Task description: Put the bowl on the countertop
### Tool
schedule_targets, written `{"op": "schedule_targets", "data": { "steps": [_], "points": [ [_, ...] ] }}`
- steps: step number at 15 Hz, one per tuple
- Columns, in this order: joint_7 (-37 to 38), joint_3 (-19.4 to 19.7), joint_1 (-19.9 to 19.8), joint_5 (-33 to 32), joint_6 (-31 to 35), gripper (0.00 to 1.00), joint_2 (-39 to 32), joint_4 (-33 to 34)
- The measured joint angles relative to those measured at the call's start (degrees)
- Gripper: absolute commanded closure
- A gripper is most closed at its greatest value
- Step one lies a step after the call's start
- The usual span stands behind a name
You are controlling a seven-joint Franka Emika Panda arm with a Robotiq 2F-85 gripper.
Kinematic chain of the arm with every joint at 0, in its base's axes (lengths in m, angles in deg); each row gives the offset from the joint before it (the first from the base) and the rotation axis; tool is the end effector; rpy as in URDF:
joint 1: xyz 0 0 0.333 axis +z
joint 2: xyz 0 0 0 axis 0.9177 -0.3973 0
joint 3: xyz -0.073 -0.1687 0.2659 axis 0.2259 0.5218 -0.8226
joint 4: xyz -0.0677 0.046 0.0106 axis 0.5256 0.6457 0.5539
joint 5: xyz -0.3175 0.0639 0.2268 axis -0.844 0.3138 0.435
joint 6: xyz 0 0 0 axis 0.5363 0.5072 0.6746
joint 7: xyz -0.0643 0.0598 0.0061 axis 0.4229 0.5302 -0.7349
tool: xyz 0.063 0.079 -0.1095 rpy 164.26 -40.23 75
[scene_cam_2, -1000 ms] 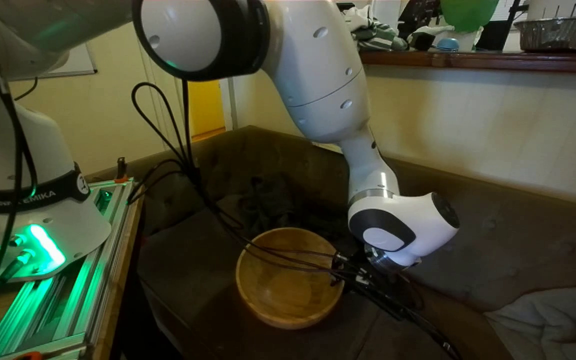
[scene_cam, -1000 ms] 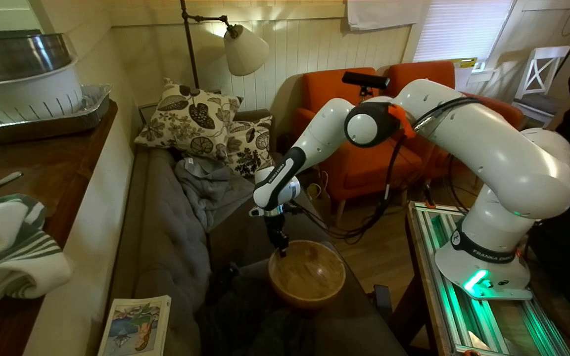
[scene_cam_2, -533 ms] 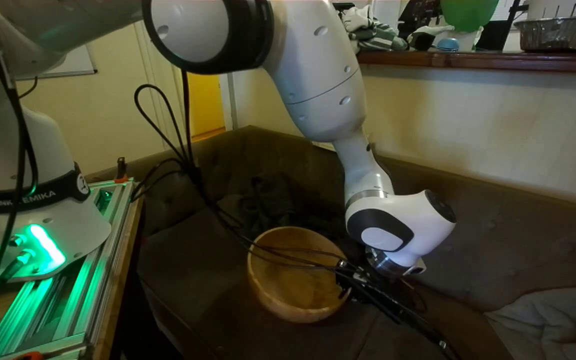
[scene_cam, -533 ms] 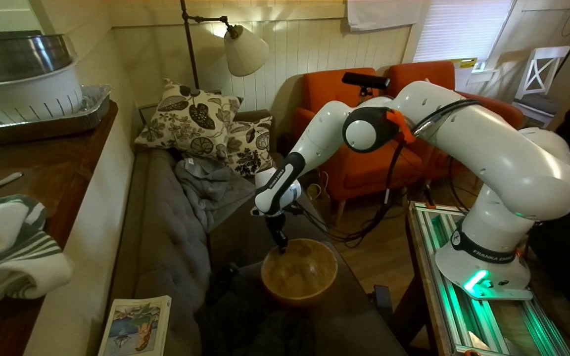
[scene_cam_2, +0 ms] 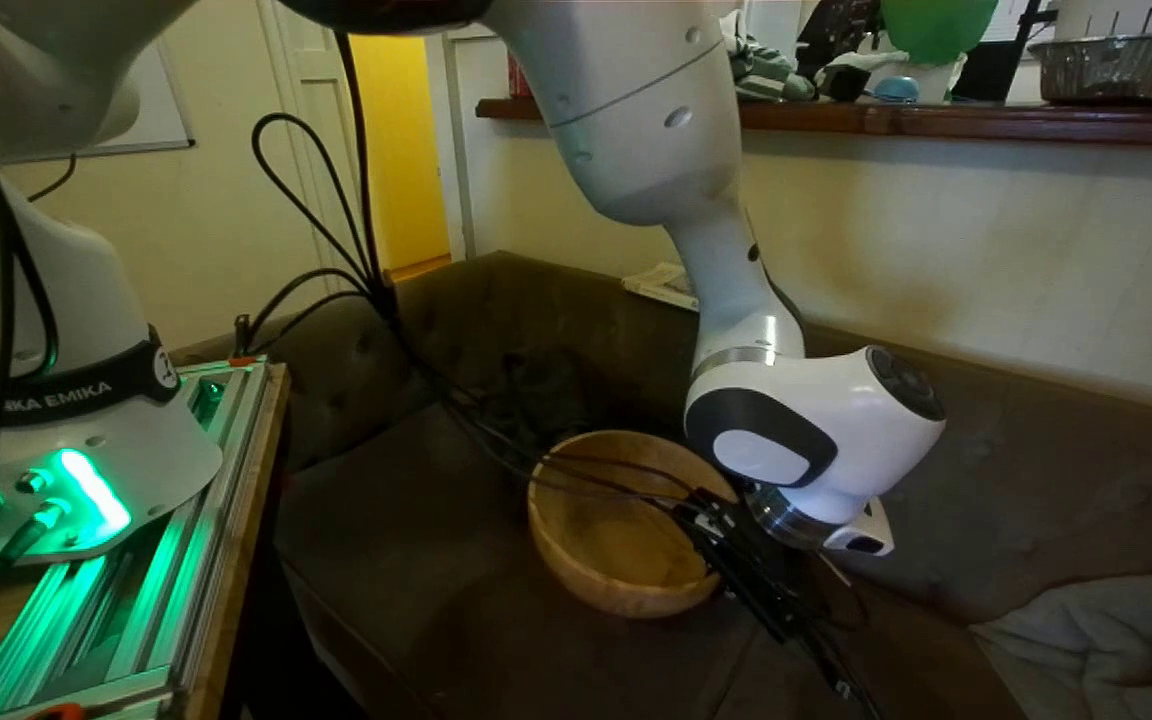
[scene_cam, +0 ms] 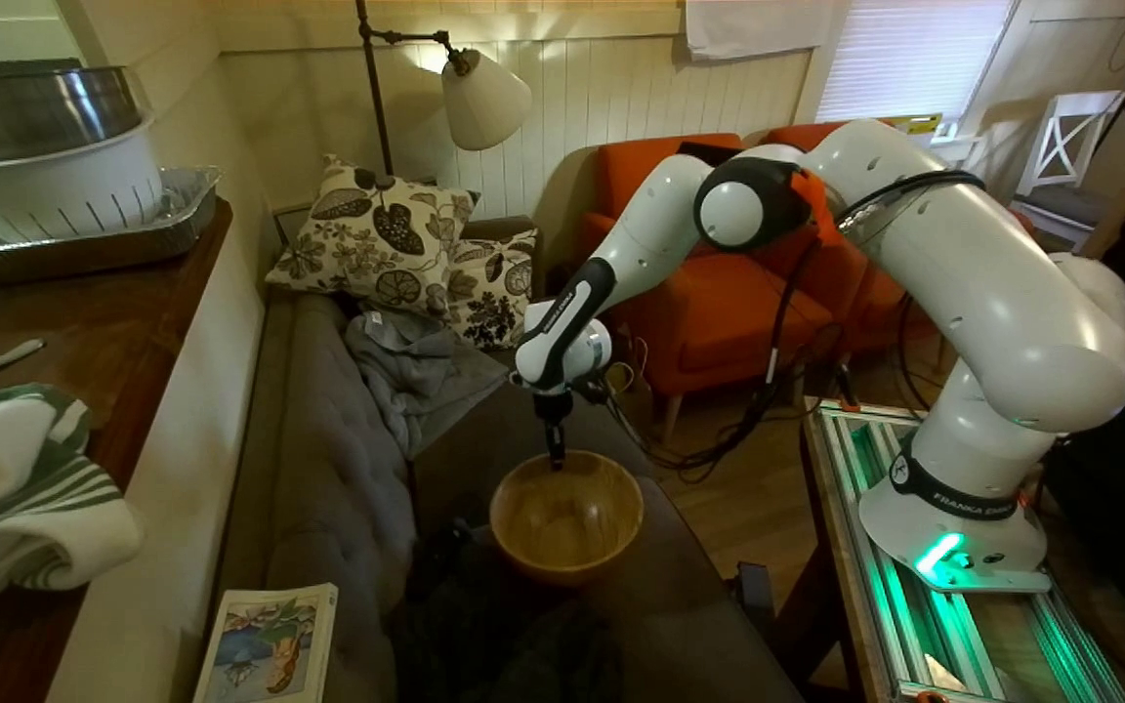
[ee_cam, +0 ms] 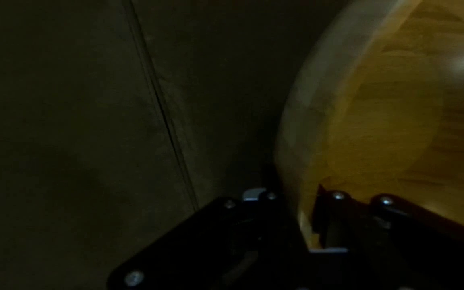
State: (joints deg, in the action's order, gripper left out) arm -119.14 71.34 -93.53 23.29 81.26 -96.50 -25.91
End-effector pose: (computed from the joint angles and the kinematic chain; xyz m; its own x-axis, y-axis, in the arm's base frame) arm 0.5732 -0.2143 -0.0662 0.9482 0.3170 -0.0227 0.2931 -0.8999 -0.3228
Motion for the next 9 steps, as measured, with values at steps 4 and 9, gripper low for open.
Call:
{"op": "schedule_targets", "data": {
  "steps": [4, 9],
  "points": [
    [3.7, 0.1, -4.7, 3.5, 3.7, 0.96, 5.6, -5.8],
    [8.4, 0.6, -8.3, 5.5, 10.9, 0.85, 8.8, -11.0]
  ]
}}
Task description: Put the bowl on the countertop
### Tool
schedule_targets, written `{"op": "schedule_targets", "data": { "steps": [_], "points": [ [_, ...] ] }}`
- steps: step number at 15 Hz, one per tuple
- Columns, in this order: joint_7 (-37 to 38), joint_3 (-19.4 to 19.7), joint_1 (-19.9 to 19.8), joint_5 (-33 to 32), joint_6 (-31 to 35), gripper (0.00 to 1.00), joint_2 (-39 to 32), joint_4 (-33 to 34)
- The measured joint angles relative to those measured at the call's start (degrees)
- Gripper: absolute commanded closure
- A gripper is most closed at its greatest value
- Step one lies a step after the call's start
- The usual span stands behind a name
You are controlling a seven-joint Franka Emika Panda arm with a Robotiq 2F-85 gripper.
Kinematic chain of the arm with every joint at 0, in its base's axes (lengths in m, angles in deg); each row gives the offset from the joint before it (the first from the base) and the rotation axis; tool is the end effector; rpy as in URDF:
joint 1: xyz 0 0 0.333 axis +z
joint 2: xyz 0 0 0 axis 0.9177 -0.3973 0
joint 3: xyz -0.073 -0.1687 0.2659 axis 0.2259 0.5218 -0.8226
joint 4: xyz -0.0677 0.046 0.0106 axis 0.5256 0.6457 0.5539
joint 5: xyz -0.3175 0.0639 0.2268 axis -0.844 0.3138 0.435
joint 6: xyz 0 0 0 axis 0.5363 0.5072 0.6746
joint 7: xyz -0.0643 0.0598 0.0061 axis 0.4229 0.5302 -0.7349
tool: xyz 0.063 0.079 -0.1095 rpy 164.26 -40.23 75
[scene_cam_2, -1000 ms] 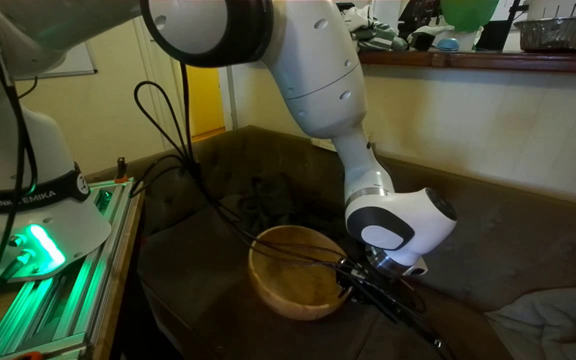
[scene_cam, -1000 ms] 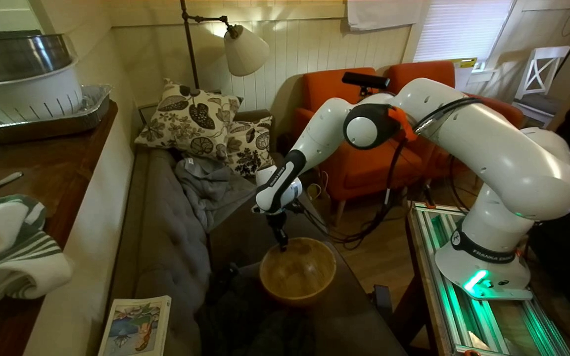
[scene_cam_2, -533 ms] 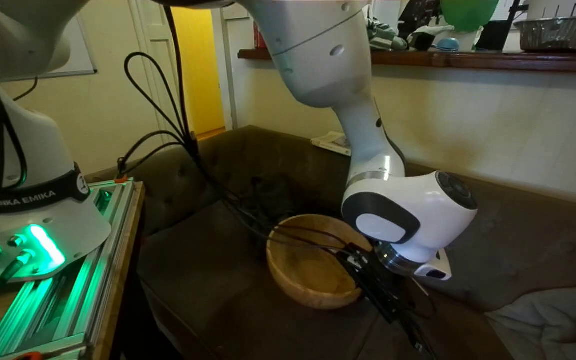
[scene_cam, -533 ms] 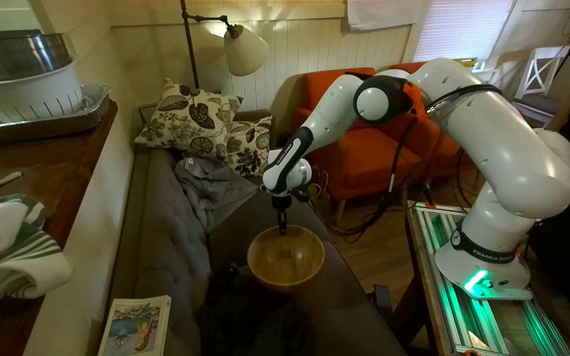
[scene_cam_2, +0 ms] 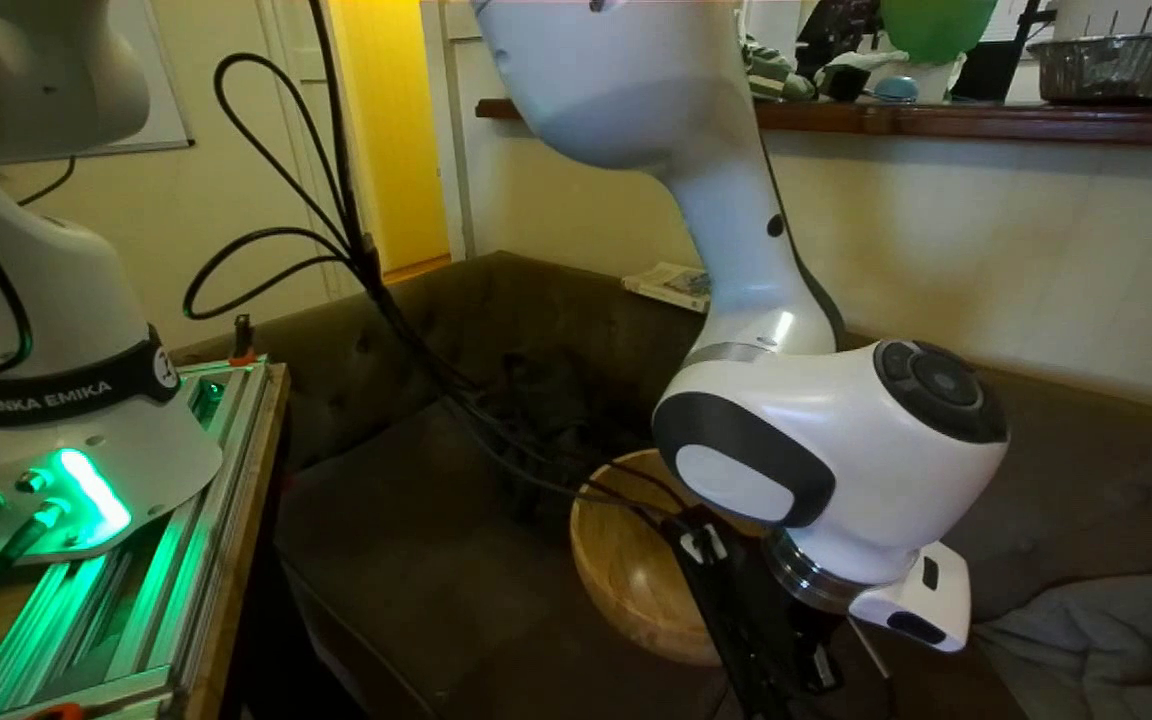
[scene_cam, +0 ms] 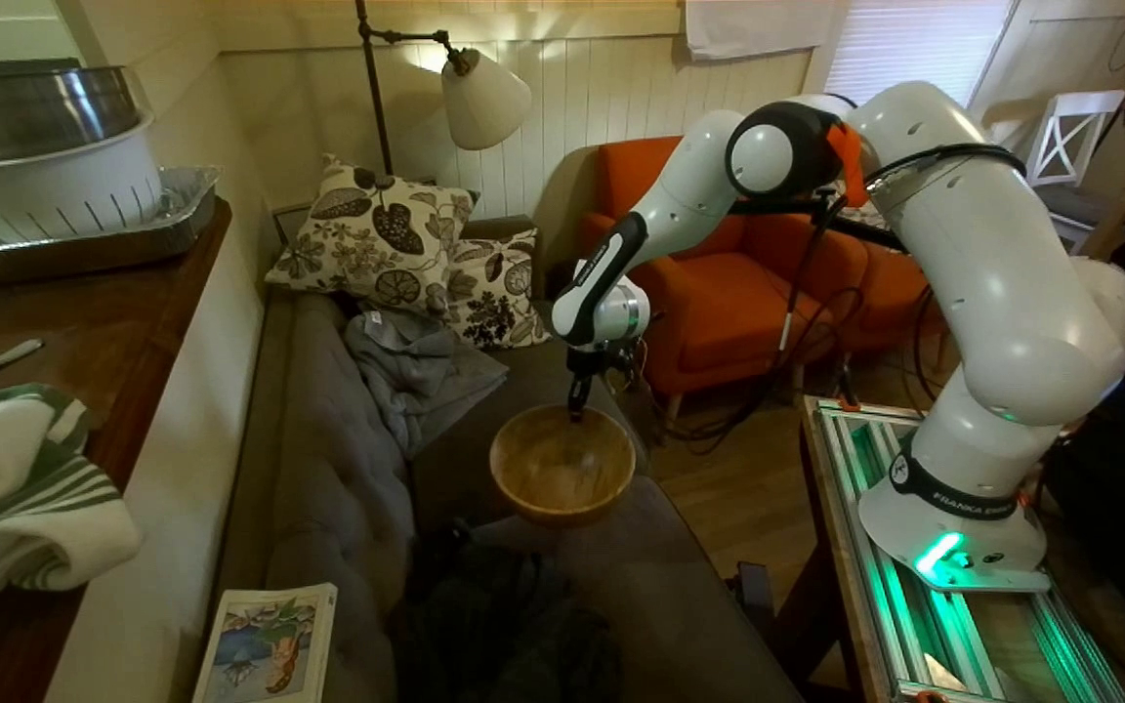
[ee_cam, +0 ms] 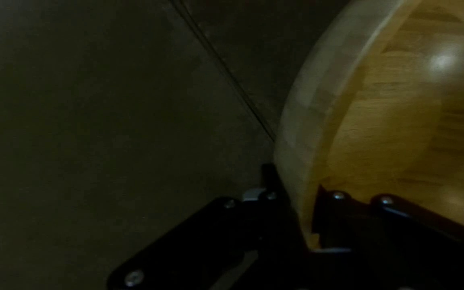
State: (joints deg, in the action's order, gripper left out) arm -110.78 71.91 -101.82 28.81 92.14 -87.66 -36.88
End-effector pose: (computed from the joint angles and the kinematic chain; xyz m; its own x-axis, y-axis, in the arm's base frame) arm 0.5253 -0.3037 -0.0185 0.9966 -0.0748 0.0352 -0.0648 -0.9713 -0.2290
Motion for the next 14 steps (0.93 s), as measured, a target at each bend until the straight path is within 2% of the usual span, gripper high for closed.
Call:
{"op": "schedule_targets", "data": {
  "steps": [1, 6, 11, 13, 14],
  "points": [
    [0.4, 0.0, 0.2, 0.0, 0.4, 0.96, 0.0, -0.3],
    [1.5, -1.3, -0.7, 0.0, 1.1, 0.96, -1.0, -0.4],
    [3.1, -8.9, -5.8, 2.0, 1.0, 0.96, 1.3, 0.5],
    [4.4, -9.0, -5.3, 1.4, -0.5, 0.96, 4.5, 0.5],
    [5.8, -7.7, -4.1, 0.2, -2.4, 0.96, 6.7, 0.4]
  ]
}}
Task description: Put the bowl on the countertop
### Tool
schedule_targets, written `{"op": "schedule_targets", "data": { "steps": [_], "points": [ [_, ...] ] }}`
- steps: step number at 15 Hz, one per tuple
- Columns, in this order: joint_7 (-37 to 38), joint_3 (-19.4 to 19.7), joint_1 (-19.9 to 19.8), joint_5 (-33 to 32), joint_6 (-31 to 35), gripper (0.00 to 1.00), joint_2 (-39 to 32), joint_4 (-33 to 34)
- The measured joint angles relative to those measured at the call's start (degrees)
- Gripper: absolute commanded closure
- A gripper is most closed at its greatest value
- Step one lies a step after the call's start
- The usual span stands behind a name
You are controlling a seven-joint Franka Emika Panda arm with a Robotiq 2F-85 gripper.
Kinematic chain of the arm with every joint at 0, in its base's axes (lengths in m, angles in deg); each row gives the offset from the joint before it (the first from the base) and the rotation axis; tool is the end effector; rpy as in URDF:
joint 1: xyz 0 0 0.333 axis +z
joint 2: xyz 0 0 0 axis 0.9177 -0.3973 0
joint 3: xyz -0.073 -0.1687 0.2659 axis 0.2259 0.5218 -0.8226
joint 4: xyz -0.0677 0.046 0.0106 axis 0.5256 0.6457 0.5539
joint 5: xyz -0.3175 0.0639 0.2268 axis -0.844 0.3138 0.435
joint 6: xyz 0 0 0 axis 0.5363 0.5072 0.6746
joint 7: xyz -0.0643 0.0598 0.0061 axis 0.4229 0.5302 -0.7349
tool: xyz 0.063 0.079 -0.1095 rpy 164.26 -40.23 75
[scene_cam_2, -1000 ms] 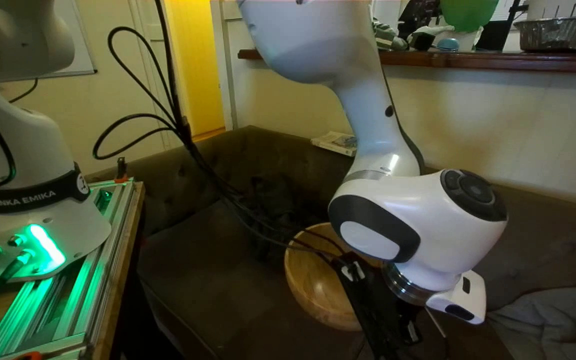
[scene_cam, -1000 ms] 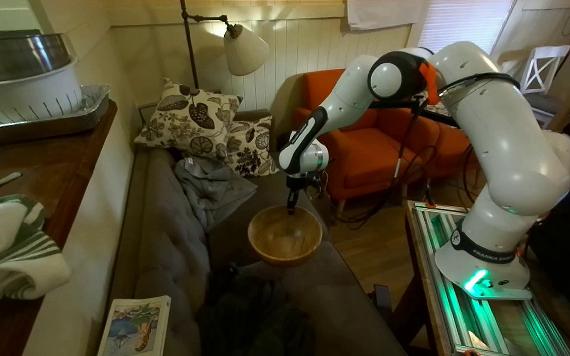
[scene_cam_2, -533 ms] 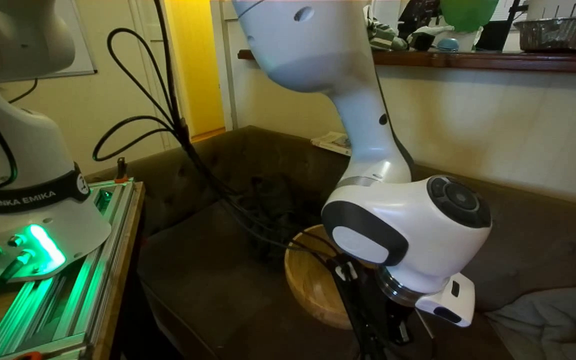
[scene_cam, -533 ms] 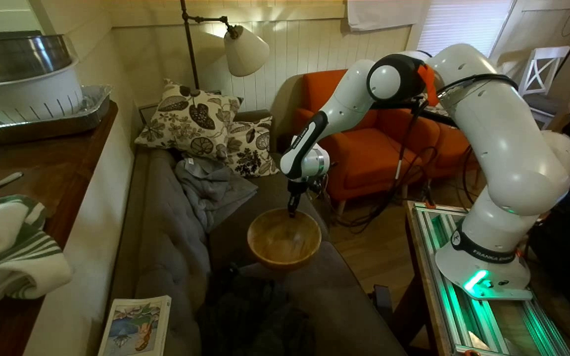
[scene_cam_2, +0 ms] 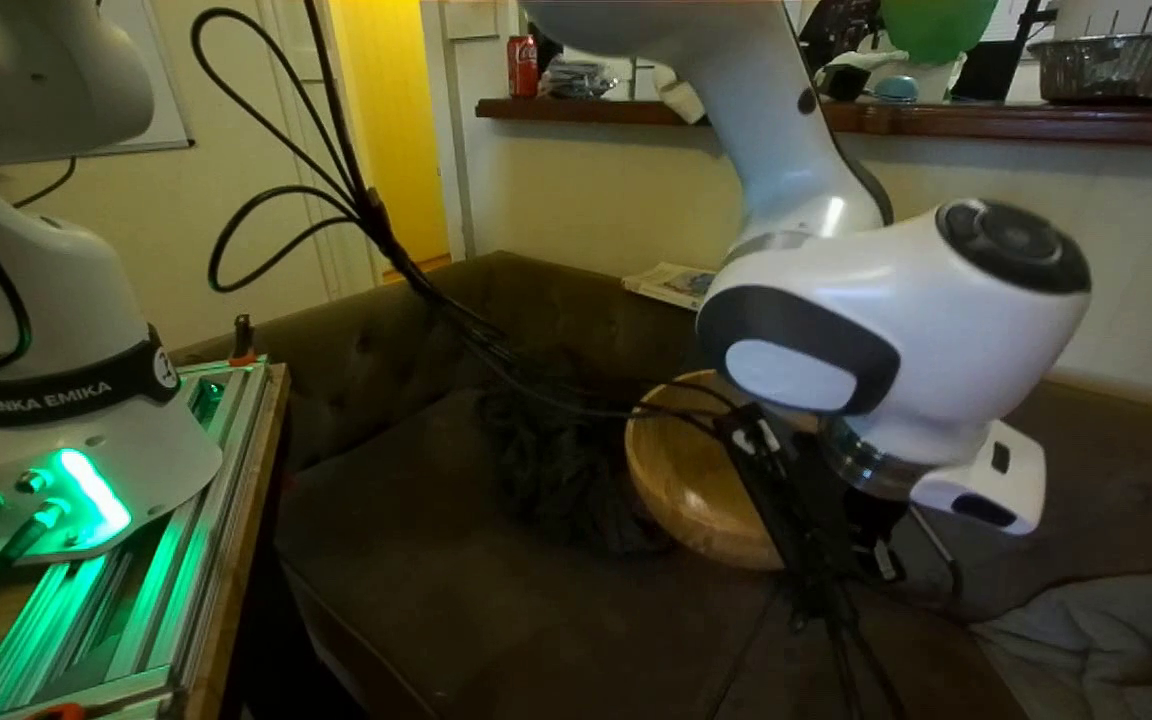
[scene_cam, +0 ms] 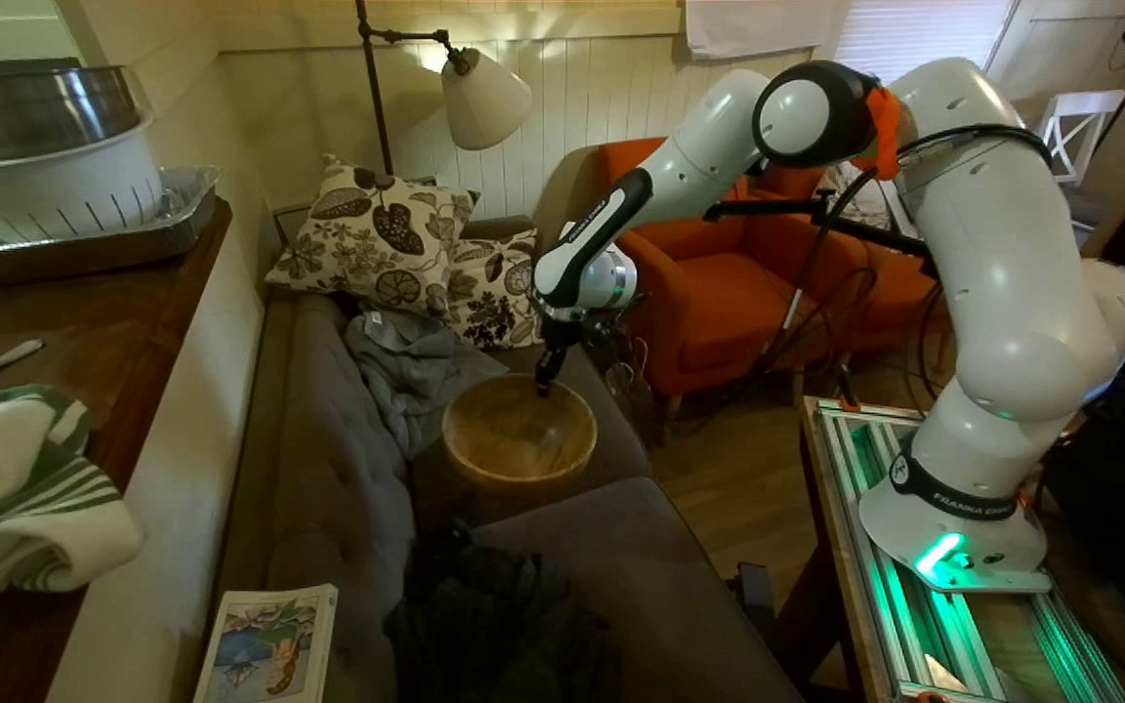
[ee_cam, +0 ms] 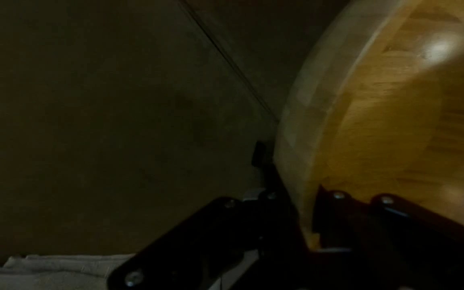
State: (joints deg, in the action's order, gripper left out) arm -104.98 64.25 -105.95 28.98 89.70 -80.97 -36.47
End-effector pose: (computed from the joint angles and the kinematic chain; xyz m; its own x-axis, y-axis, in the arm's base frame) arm 0.5765 -0.2888 0.0630 0.9785 -0.1540 0.1369 -0.1096 -0.9517 -0.2869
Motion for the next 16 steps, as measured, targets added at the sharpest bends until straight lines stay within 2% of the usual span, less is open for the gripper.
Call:
{"op": "schedule_targets", "data": {
  "steps": [4, 7, 10, 12, 13, 16],
  "points": [
    [8.3, 10.1, 8.9, -9.8, -12.9, 0.96, 10.1, -0.1],
    [11.8, 14.8, 14.3, -13.3, -20.7, 0.96, 16.8, 0.4],
    [14.2, 16.0, 17.1, -13.2, -24.9, 0.96, 22.6, 1.2],
    [15.3, 16.0, 17.8, -10.7, -27.4, 0.96, 26.3, 2.1],
    [15.8, 16.0, 17.9, -8.4, -29.0, 0.85, 28.0, 2.7],
    [15.9, 16.5, 17.8, -4.7, -31.1, 0.85, 31.2, 4.1]
  ]
}}
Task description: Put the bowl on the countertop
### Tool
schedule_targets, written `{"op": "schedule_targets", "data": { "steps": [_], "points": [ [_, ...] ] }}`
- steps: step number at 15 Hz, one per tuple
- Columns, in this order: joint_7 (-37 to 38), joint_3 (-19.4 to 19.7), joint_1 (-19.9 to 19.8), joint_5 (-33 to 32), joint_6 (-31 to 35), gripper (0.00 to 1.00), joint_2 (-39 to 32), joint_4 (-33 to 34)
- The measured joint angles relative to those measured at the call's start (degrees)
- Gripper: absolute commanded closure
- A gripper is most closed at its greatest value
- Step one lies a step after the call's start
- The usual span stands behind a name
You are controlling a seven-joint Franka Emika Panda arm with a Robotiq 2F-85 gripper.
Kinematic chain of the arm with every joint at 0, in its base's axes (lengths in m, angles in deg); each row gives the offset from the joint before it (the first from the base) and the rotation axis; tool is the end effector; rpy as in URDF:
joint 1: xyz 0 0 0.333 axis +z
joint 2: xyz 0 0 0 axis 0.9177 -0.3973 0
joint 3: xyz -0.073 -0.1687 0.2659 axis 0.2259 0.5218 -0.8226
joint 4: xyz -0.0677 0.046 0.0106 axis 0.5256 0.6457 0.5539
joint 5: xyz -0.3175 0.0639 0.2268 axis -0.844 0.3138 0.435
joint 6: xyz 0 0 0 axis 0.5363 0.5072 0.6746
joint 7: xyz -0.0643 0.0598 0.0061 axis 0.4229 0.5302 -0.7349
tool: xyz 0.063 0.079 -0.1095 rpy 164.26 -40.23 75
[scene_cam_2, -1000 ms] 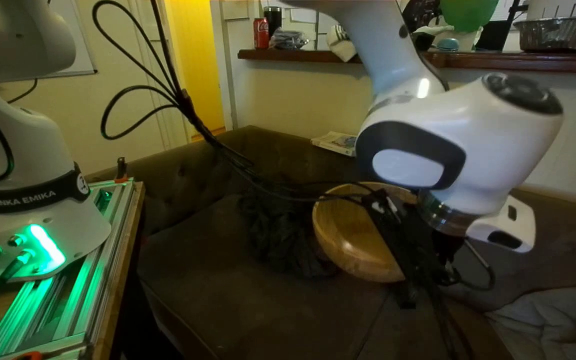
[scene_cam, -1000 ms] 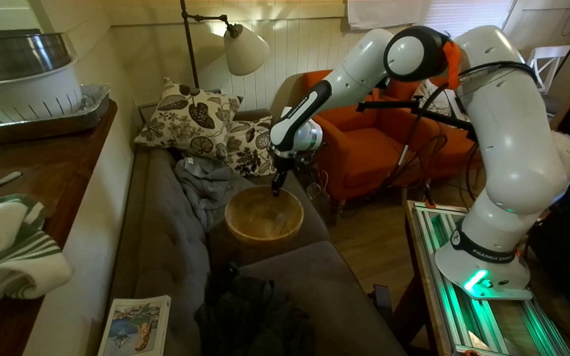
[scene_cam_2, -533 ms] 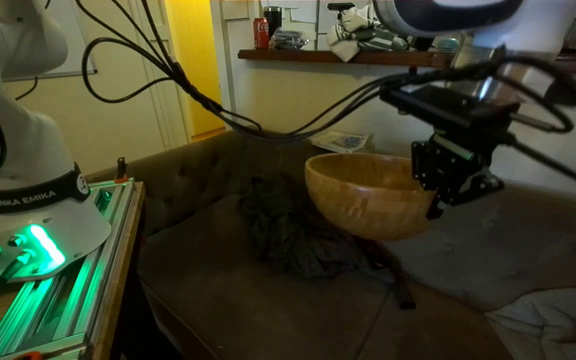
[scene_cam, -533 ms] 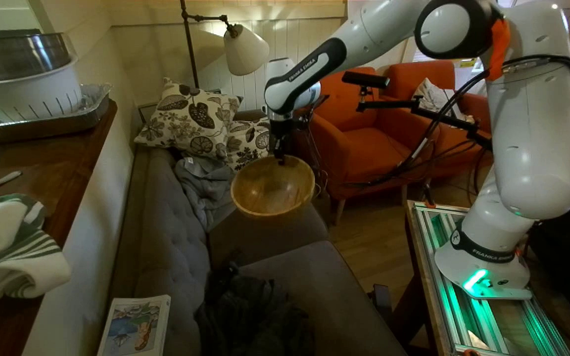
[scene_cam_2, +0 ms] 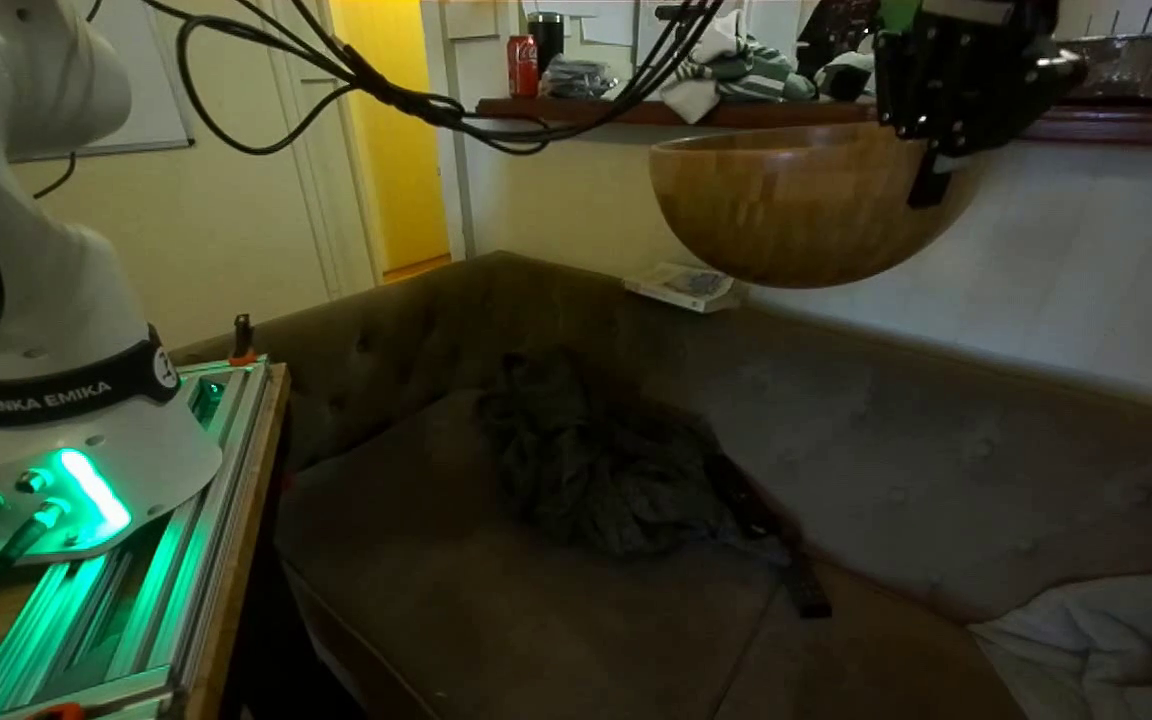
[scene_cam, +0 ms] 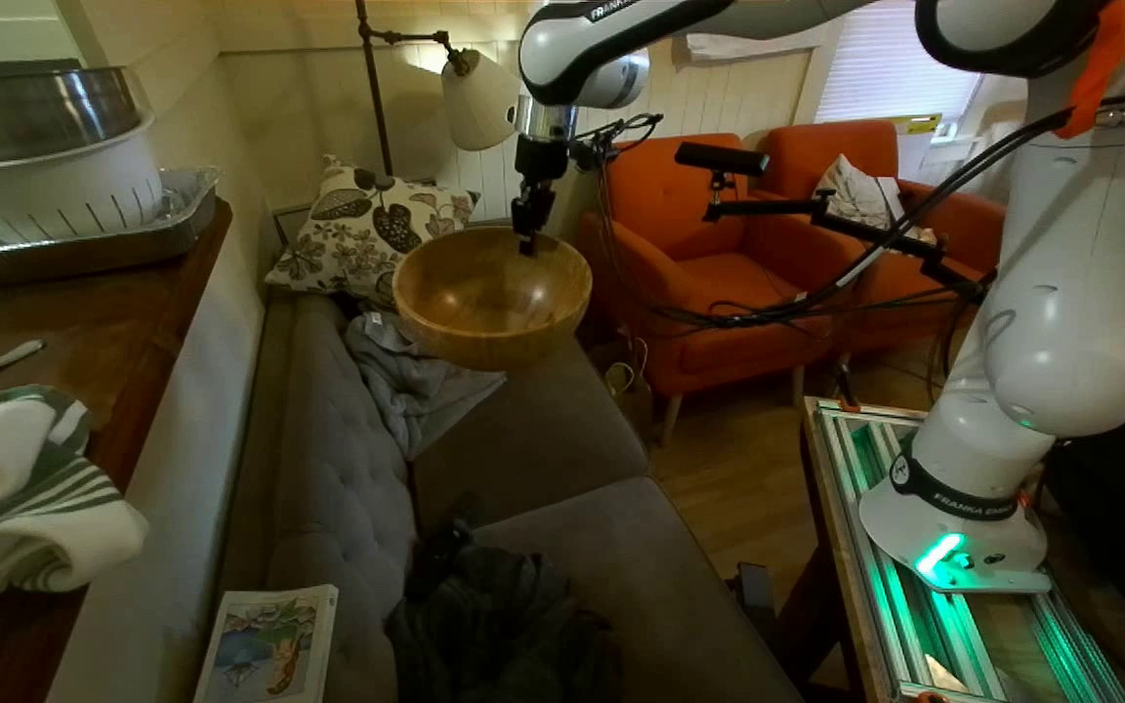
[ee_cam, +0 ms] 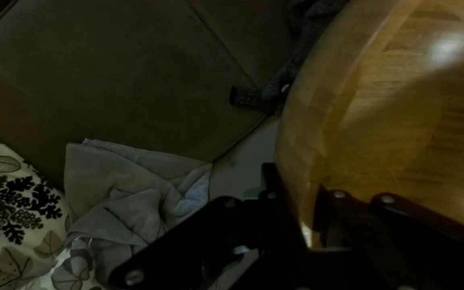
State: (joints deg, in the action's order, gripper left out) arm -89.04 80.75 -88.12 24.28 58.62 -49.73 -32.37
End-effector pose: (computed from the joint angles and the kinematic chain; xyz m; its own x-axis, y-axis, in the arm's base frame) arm 0.5945 -0.2548 0.3946 0.9804 -0.1575 0.1182 -0.1369 -0.9766 -0.1659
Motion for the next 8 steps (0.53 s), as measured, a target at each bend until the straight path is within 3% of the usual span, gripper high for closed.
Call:
{"op": "schedule_targets", "data": {
  "steps": [1, 2, 8],
  "points": [
    [0.0, 0.1, 0.0, 0.0, 0.0, 0.85, 0.2, 0.0],
    [0.0, 0.2, 0.0, 0.0, 0.0, 0.96, 0.0, 0.0],
    [0.2, 0.9, 2.3, -0.4, 3.6, 0.96, -2.4, 1.7]
  ]
}}
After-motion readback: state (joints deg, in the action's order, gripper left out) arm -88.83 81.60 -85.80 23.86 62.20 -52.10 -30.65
